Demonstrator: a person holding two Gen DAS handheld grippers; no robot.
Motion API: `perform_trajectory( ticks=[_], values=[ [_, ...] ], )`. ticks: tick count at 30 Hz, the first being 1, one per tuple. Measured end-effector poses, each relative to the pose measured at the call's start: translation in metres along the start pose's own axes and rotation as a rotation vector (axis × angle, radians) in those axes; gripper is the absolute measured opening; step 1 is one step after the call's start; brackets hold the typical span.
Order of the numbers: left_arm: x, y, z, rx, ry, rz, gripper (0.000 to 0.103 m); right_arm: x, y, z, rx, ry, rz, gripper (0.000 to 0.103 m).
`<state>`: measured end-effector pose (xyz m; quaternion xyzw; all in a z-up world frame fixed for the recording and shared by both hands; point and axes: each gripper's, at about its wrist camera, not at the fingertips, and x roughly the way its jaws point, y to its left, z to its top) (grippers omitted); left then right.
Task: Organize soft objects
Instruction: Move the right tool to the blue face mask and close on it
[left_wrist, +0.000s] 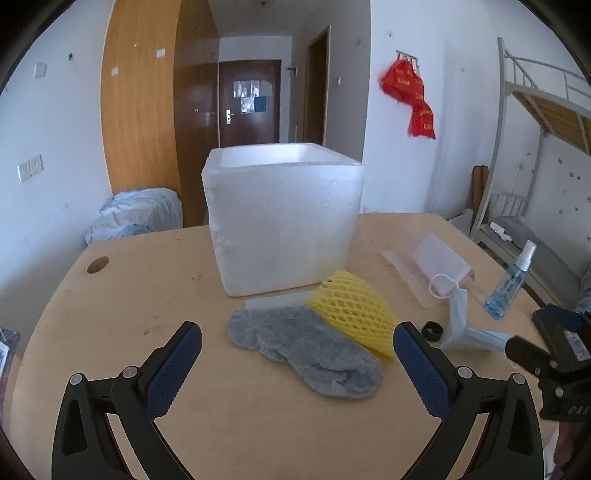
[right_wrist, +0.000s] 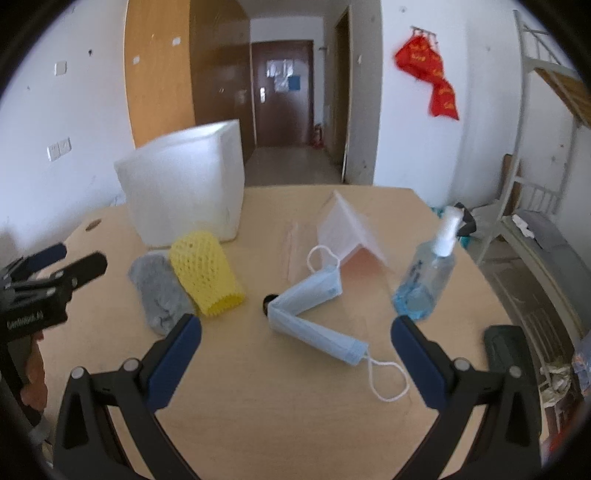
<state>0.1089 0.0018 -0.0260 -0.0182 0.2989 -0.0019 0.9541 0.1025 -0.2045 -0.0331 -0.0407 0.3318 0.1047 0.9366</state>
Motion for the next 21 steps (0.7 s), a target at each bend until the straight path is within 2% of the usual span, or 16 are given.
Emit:
perform_trajectory(
  ticks=[4,8,11,19,21],
  values=[
    [0.017,0.001,0.002,-0.007,0.039,-0.010,0.103,0.011,0.003,0.001,-0.038,0.033,0.020,0.103],
    [0.033,-0.001,0.003,0.011,0.074,-0.031,0.103,0.023,0.003,0.001,-0.075,0.063,0.005,0.103],
    [0.041,0.000,0.004,0.014,0.090,-0.015,0.103,0.034,0.004,0.002,-0.096,0.084,0.017,0.101],
    [0.052,-0.001,0.004,0.017,0.105,-0.028,0.103,0.059,0.000,0.000,-0.134,0.170,0.044,0.083],
    [0.055,-0.003,0.003,0.024,0.105,-0.028,0.103,0.067,-0.004,-0.001,-0.129,0.192,0.050,0.082]
  ],
)
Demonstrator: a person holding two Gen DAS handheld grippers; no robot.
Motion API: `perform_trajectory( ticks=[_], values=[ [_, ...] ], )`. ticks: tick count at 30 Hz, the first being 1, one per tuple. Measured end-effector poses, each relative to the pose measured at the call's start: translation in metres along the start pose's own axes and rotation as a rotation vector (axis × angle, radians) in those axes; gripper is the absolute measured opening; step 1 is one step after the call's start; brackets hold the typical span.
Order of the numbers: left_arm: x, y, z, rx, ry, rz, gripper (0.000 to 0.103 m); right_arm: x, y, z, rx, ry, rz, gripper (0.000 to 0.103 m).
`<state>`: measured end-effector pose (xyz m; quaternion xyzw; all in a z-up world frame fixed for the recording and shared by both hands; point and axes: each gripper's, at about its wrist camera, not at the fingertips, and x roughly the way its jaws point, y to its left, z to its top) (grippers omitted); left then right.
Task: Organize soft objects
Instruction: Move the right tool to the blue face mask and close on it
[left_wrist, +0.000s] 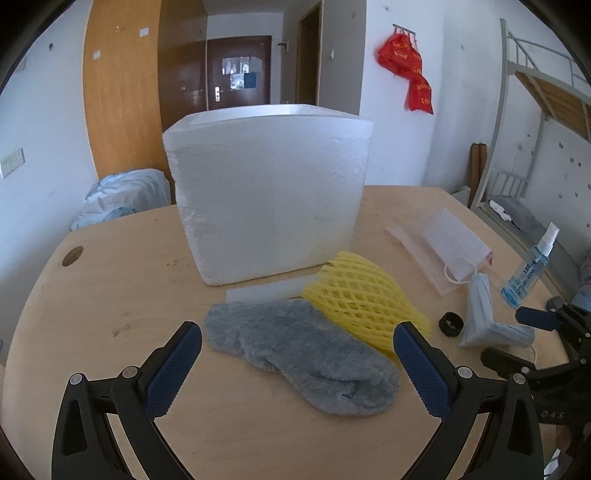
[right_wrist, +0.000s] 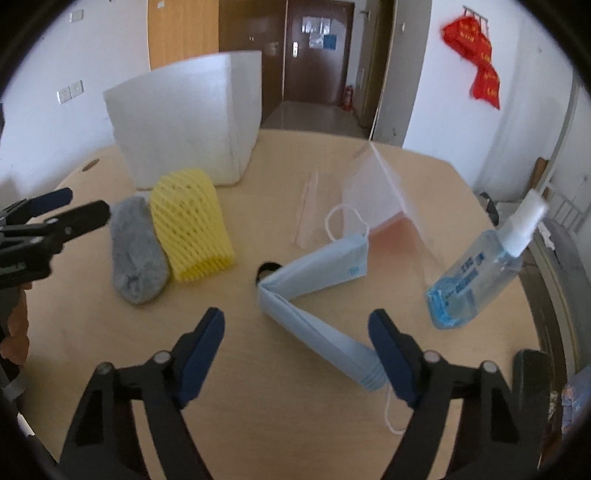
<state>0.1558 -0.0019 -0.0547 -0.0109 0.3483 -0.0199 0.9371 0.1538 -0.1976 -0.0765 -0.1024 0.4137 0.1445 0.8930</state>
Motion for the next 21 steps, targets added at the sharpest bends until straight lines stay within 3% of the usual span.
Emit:
perform_trajectory(
  ticks=[8,10,15,21],
  values=[
    [0.012,-0.004,0.001,0.000,0.019,-0.019,0.103,0.015,0.003,-0.003,-0.031,0.050,-0.003,0.056],
    [0.014,-0.005,0.000,-0.004,0.029,-0.027,0.103,0.016,0.003,-0.003,-0.030,0.061,0.012,0.043],
    [0.023,-0.005,-0.001,-0.009,0.063,-0.060,0.103,0.014,0.004,-0.008,-0.037,0.070,0.011,0.023],
    [0.035,-0.006,0.010,-0.010,0.093,-0.124,0.103,0.005,0.004,-0.013,-0.032,0.046,0.030,0.018]
  ],
)
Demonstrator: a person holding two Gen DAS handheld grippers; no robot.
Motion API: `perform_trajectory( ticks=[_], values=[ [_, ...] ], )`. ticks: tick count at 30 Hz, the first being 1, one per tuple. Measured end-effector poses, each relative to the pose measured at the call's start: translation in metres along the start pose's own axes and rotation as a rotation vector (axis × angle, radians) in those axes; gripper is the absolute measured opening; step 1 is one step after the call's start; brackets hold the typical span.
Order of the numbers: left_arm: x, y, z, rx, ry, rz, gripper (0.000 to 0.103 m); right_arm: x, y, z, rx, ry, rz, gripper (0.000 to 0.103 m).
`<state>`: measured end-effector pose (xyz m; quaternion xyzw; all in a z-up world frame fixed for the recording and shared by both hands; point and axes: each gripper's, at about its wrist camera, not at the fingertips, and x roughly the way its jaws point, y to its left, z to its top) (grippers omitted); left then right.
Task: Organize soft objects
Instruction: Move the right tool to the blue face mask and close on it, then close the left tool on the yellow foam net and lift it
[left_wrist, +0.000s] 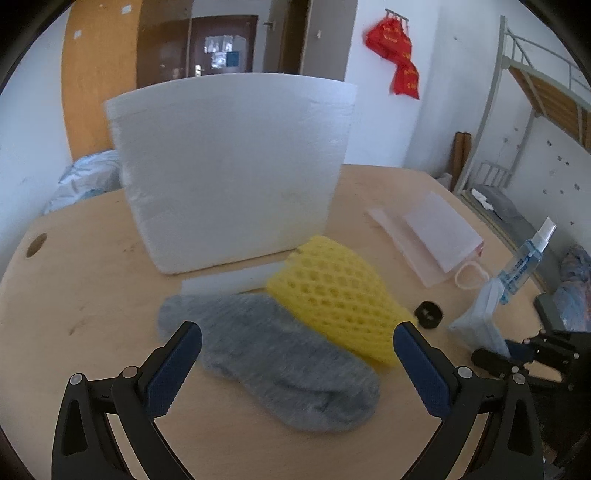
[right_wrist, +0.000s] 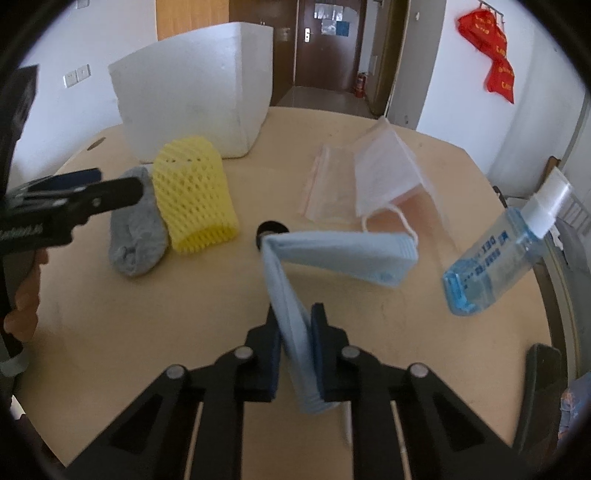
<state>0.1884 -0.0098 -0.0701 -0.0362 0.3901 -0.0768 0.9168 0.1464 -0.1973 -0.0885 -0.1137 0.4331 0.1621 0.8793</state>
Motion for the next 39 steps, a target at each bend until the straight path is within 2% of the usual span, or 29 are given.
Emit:
perform_trajectory(
  ticks=[5,15,17,19,23,25,27,33,39],
  values=[
    [0.016,-0.015,0.011,0.032,0.023,-0.050,0.103,-0.004,-0.001,-0.004,0.006,-0.019,0.024,0.018],
    [0.058,-0.024,0.022,0.037,0.105,0.000,0.102,-0.004,-0.006,-0.009,0.017,-0.029,0.048,0.018],
    [0.061,-0.028,0.021,0.050,0.112,0.000,0.094,-0.003,-0.007,-0.008,0.021,-0.030,0.048,0.018],
    [0.063,-0.030,0.022,0.055,0.112,0.007,0.076,-0.002,-0.008,-0.009,0.022,-0.030,0.050,0.018],
    [0.064,-0.031,0.022,0.061,0.110,0.024,0.055,-0.002,-0.007,-0.008,0.024,-0.031,0.051,0.018],
    [0.064,-0.031,0.024,0.061,0.109,0.022,0.035,-0.003,-0.008,-0.008,0.023,-0.034,0.050,0.018],
    [0.062,-0.027,0.023,0.045,0.109,-0.005,0.020,-0.003,-0.008,-0.009,0.022,-0.035,0.052,0.018],
    [0.051,-0.028,0.021,0.059,0.083,-0.024,0.011,-0.005,-0.009,-0.010,0.023,-0.040,0.042,0.018],
    [0.023,-0.032,0.026,0.084,0.000,-0.039,0.010,-0.007,-0.010,-0.012,0.036,-0.041,0.038,0.018]
  ],
)
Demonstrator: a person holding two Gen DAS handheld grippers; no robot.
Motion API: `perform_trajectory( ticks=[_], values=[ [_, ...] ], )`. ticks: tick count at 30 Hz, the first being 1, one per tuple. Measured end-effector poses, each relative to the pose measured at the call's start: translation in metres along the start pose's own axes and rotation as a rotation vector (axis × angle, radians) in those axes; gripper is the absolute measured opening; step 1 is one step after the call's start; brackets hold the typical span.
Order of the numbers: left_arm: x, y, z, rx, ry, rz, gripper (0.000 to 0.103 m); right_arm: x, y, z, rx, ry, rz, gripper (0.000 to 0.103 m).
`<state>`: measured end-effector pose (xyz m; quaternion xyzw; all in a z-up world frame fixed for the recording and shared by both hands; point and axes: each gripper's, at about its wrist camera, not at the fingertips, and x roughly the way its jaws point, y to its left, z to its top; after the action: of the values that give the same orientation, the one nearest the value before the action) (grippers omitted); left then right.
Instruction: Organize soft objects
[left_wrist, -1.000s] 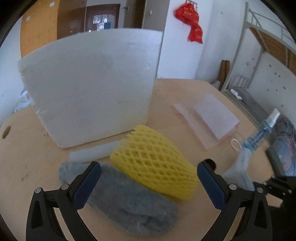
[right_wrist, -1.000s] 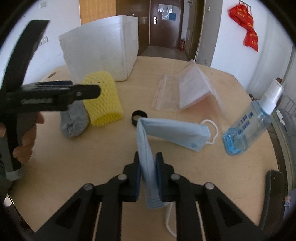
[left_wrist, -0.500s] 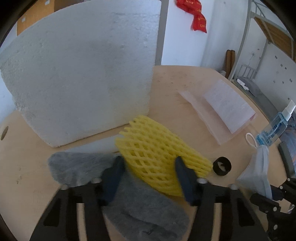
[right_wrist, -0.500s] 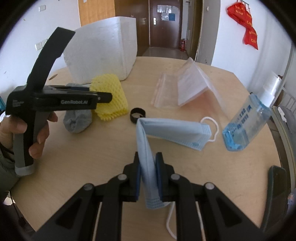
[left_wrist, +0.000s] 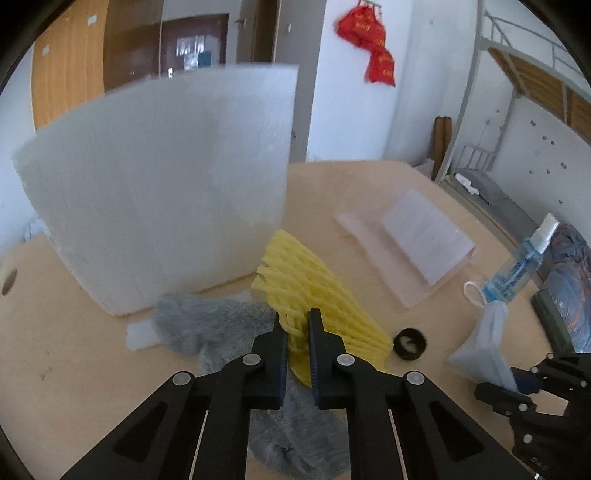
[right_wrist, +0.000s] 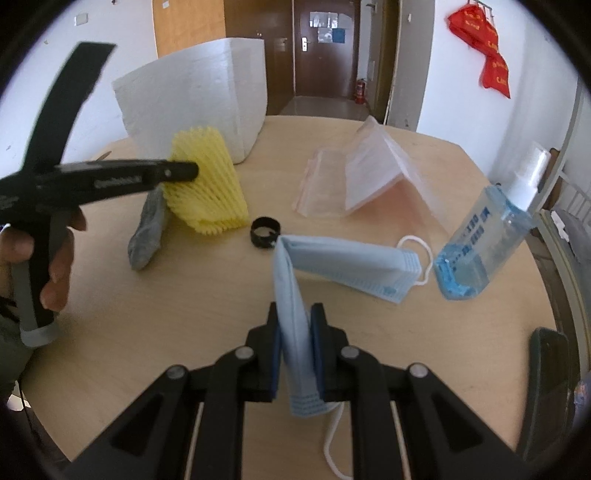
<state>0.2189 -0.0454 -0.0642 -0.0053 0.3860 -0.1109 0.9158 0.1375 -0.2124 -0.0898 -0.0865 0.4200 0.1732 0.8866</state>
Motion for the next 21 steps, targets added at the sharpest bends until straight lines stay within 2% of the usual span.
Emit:
perform_trajectory(
  ticks=[4,9,10,11,13,17,19,21],
  values=[
    [-0.015,-0.002,0.003,-0.004,-0.040,-0.004,0.010,-0.009,0.002,0.001,0.000,-0.024,-0.005,0.018],
    [-0.043,-0.008,0.003,0.039,-0.111,-0.010,0.010,-0.024,0.007,0.000,-0.011,-0.061,-0.010,0.015],
    [-0.044,-0.009,0.002,0.060,-0.120,0.013,0.010,-0.026,0.008,0.000,-0.014,-0.064,-0.011,0.015],
    [-0.038,-0.007,0.001,0.066,-0.094,0.051,0.010,-0.026,0.009,0.000,-0.011,-0.061,-0.014,0.015],
    [-0.032,-0.004,-0.001,0.060,-0.052,0.038,0.010,-0.026,0.009,-0.001,-0.014,-0.058,-0.012,0.015],
    [-0.032,0.001,-0.002,0.035,-0.051,0.008,0.010,-0.024,0.006,-0.002,0.001,-0.051,-0.011,0.015],
    [-0.032,0.001,-0.007,0.055,-0.057,0.055,0.011,-0.022,0.005,-0.002,0.008,-0.049,-0.015,0.015],
    [-0.033,0.002,-0.010,0.066,-0.050,0.046,0.011,-0.022,0.005,0.000,0.002,-0.049,-0.016,0.015]
  ],
)
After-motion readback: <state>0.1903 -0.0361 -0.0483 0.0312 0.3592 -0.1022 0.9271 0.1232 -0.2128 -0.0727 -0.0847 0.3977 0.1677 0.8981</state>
